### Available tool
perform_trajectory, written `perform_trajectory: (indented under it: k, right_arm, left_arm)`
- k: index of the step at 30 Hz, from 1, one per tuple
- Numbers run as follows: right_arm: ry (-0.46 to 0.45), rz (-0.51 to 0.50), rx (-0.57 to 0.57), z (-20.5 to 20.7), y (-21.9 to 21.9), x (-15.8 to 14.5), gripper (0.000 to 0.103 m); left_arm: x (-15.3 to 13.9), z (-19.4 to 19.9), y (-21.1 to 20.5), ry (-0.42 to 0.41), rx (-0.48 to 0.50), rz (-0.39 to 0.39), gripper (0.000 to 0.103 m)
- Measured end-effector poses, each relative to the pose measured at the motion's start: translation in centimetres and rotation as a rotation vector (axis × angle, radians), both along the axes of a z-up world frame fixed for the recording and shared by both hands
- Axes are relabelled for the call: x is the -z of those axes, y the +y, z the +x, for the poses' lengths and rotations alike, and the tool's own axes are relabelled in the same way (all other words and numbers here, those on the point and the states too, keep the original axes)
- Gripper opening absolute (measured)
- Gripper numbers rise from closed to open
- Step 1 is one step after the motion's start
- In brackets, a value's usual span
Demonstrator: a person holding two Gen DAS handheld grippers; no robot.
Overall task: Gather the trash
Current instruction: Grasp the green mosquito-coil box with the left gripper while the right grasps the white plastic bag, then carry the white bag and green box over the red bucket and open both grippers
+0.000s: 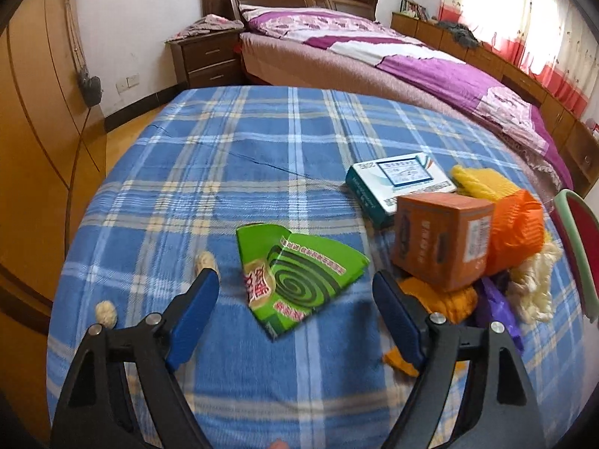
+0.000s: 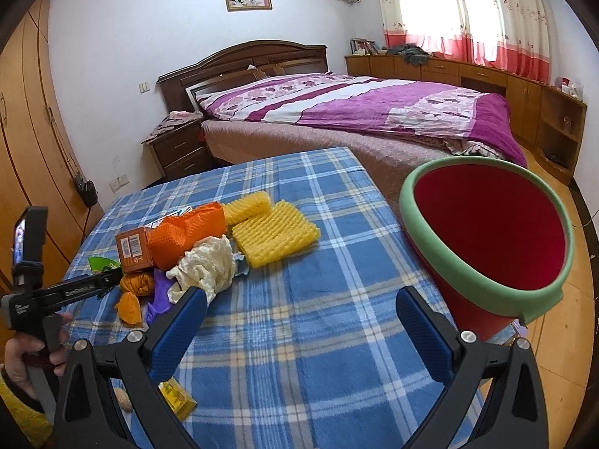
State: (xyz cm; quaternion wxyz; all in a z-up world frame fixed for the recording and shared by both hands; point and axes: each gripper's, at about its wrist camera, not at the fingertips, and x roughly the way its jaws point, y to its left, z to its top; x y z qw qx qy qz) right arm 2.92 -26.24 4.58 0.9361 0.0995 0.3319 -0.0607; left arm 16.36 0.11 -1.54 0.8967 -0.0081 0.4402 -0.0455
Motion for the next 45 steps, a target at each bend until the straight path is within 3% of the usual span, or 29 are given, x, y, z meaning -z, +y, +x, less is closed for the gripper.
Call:
perform_trajectory:
  k: [5, 10, 14, 21, 26, 31, 37, 45]
  right_arm:
    - [0.012, 0.006, -0.017, 1.3, 0.5, 0.0, 0.103]
    - [0.028, 0.016, -0.032, 2.4, 0.9, 0.2, 0.103]
    - [0.043, 0.035, -0.044, 3.5, 1.4, 0.4, 0.103]
    - [0.080, 0.085, -0.083, 5.3, 2.6, 1.2, 0.101]
    - [0.134, 0.123, -0.135, 7.2, 4.0, 2.3, 0.082]
    - [0.172, 0.156, -0.180, 8.3, 5.0, 3.4, 0.051]
    - [0.176, 0.204, -0.198, 7.8, 5.0, 3.7, 0.023]
    - [0.129, 0.217, -0.186, 4.8, 4.0, 1.9, 0.018]
  left_arm:
    - [0.4, 0.9, 0.2, 0.007, -0.013, -0.013, 0.081]
    - [0.2, 1.3, 0.4, -0.009, -0.028, -0.007, 0.064]
    - [-0.1, 1.2, 0.9, -0.016, -0.015, -0.055, 0.049]
    - [-0.9, 0.1, 1.2, -0.054, -0.014, -0.079, 0.044]
    - [-1.7, -1.1, 1.5, -0.072, -0.014, -0.115, 0.044]
    - [-2.6, -2.5, 1.5, -0.089, -0.008, -0.152, 0.044]
    - [-3.4, -4.2, 1.1, -0.106, 0.001, -0.168, 0.044]
    - [-4.7, -5.9, 0.7, -0.131, 0.002, -0.200, 0.044]
